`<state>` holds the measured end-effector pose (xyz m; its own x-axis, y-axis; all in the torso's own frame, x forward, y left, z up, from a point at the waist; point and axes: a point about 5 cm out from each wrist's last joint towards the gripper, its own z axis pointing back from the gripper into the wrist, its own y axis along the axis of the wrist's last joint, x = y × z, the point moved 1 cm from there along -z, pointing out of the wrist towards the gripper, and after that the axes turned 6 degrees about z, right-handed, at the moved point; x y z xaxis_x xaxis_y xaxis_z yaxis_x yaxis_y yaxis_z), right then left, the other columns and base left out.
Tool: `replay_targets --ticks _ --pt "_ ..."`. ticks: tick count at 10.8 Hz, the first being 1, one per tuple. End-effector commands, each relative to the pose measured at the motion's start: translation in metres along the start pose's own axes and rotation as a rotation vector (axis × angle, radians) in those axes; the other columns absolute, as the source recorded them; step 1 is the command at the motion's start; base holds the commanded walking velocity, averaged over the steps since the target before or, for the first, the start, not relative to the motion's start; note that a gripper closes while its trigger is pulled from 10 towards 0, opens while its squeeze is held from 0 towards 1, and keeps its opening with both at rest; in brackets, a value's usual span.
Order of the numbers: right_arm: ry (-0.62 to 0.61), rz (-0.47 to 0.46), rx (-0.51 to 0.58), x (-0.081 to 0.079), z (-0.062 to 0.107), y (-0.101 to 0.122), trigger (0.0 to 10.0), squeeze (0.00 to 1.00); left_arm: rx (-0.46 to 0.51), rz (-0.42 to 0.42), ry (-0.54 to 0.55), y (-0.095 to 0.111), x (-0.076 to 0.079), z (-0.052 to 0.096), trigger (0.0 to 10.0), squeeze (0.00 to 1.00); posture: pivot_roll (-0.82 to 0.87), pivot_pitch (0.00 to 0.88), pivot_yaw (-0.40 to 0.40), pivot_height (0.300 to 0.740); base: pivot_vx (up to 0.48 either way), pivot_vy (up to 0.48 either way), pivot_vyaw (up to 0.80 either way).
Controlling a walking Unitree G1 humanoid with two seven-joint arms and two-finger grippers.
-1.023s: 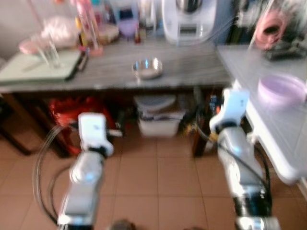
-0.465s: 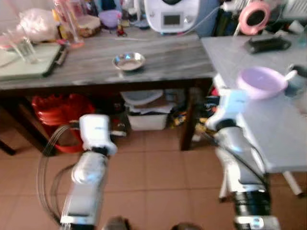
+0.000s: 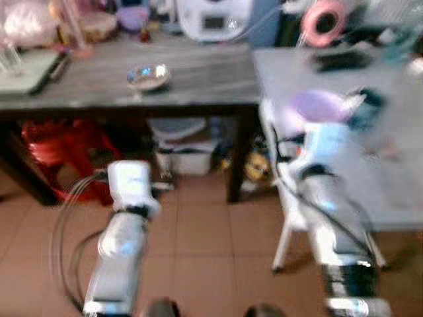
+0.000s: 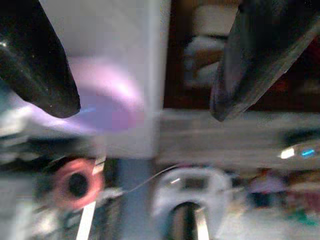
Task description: Setting the table
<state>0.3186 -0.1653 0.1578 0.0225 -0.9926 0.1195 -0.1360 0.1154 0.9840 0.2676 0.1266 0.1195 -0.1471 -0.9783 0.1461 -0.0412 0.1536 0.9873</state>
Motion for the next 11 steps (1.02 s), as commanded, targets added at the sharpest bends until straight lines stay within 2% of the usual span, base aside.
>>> replay_targets --ticks 1,4,8,9,11 --pt "0.032 -0.013 0.016 -0.01 -0.002 0.006 10.0 0.0 0.009 -0.015 0.028 0.004 -0.008 0.0 10.0 0.0 0.04 0.048 0.027 0.74 0.0 0.0 -0.44" --pt "0.043 -0.002 0.014 -0.009 -0.001 0.005 10.0 0.0 -0.006 -0.015 0.017 0.0 -0.005 0.005 10.0 0.0 0.04 0.045 0.019 0.74 0.0 0.0 -0.14" --pt "0.035 0.009 0.026 -0.008 -0.004 0.009 10.0 0.0 0.009 -0.018 0.011 0.005 -0.004 0.004 10.0 0.0 0.04 0.055 0.023 0.74 0.0 0.0 0.0" --pt "-0.002 0.016 0.019 -0.001 -0.003 0.007 10.0 0.0 0.01 -0.014 0.007 0.005 -0.003 0.005 10.0 0.0 0.04 0.059 0.021 0.74 0.0 -0.251 0.0" --pt "-0.003 0.018 0.014 -0.001 -0.001 0.006 10.0 0.0 -0.003 -0.008 0.003 0.001 -0.002 0.008 10.0 0.0 0.03 0.049 0.03 0.74 0.244 -0.39 0.0"
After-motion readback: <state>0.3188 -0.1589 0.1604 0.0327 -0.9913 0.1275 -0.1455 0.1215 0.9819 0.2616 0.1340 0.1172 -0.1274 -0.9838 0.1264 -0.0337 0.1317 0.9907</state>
